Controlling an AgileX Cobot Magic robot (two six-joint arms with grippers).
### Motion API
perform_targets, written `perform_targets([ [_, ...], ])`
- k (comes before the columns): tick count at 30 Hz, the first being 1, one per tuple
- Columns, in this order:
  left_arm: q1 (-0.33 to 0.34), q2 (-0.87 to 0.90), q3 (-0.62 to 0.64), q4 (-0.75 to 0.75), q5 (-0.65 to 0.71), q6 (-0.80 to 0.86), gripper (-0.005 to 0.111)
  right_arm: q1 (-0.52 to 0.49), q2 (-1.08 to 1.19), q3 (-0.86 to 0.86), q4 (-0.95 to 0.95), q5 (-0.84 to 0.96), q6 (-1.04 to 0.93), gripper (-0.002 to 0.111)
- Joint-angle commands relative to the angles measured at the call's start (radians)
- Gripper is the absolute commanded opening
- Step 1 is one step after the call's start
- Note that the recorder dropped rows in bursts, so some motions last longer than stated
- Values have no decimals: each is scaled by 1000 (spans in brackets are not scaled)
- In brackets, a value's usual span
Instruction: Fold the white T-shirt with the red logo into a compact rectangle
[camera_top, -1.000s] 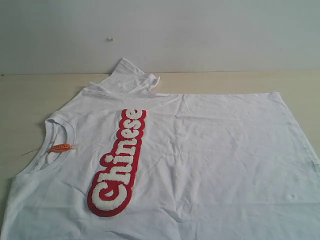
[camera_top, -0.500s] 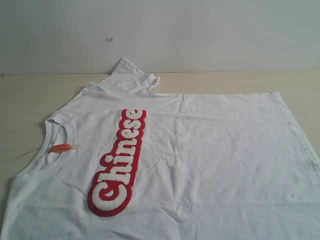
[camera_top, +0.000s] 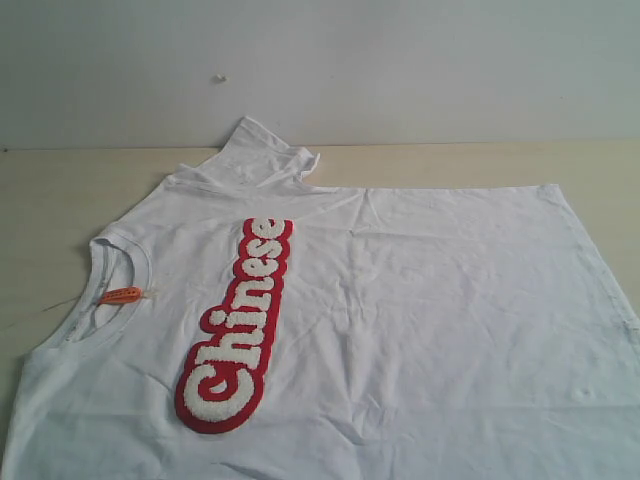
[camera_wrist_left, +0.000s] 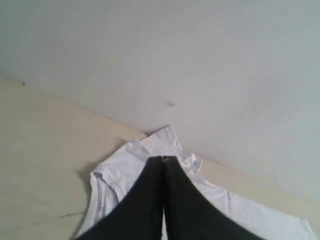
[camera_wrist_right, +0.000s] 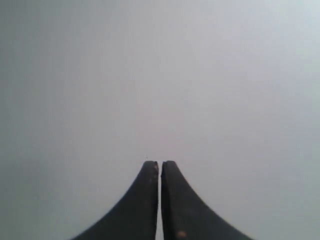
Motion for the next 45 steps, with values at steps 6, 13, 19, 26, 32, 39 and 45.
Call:
perform_targets([
  [6, -48, 331, -265, -5, 268, 57, 0, -5, 153, -134, -4, 330, 2, 0],
  [13, -48, 364, -269, 10, 210, 54, 0, -5, 196, -142, -4, 386, 2, 0],
  [19, -48, 364, -269, 22, 148, 45, 0, -5, 196, -149, -15, 433, -9, 0],
  [26, -46, 376, -269, 64, 48, 70, 0, -5, 242, -172, -15, 549, -63, 0],
  [32, -46, 445, -275, 64, -8, 94, 0, -3, 394, -297, -15, 640, -177, 0],
  [39, -46, 516, -274, 68, -103, 120, 0, -3, 629, -508, -15, 719, -278, 0],
  [45, -46, 615, -289, 76, -104, 225, 0, -3, 891, -696, -13, 854, -381, 0],
])
